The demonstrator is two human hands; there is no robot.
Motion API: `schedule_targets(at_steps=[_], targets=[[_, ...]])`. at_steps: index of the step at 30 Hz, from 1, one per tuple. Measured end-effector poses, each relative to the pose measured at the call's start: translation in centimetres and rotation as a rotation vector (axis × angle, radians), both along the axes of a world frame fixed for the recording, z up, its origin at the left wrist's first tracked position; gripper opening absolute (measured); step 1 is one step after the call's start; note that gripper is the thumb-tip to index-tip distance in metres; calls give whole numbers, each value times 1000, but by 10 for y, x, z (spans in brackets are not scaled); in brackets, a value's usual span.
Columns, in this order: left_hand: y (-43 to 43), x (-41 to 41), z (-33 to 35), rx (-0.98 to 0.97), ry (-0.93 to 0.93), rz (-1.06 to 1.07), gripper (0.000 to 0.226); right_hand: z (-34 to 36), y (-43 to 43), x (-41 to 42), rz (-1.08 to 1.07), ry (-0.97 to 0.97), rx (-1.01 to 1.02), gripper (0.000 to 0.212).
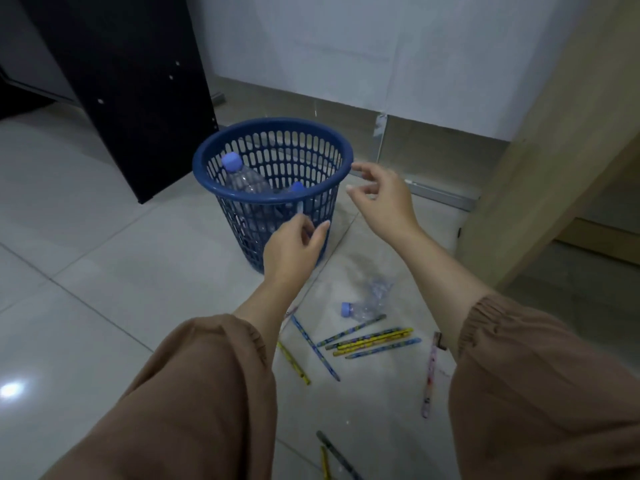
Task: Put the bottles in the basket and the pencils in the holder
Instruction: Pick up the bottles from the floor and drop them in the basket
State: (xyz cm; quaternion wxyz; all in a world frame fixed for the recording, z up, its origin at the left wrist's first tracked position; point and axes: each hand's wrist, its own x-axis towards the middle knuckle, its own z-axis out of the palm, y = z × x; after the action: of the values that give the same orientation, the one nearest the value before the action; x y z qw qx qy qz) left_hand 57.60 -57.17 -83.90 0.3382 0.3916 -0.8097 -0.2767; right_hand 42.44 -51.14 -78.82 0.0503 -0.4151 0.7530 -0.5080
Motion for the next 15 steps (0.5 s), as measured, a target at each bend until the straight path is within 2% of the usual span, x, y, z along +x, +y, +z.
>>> schedule_targets(at_steps=[4, 15], targets=[[5, -20, -33, 114, -225, -108, 37, -22, 15, -20, -40, -27, 87, 39], [20, -62, -127, 403, -589, -167, 39, -96, 43, -52, -5, -154, 299, 44]])
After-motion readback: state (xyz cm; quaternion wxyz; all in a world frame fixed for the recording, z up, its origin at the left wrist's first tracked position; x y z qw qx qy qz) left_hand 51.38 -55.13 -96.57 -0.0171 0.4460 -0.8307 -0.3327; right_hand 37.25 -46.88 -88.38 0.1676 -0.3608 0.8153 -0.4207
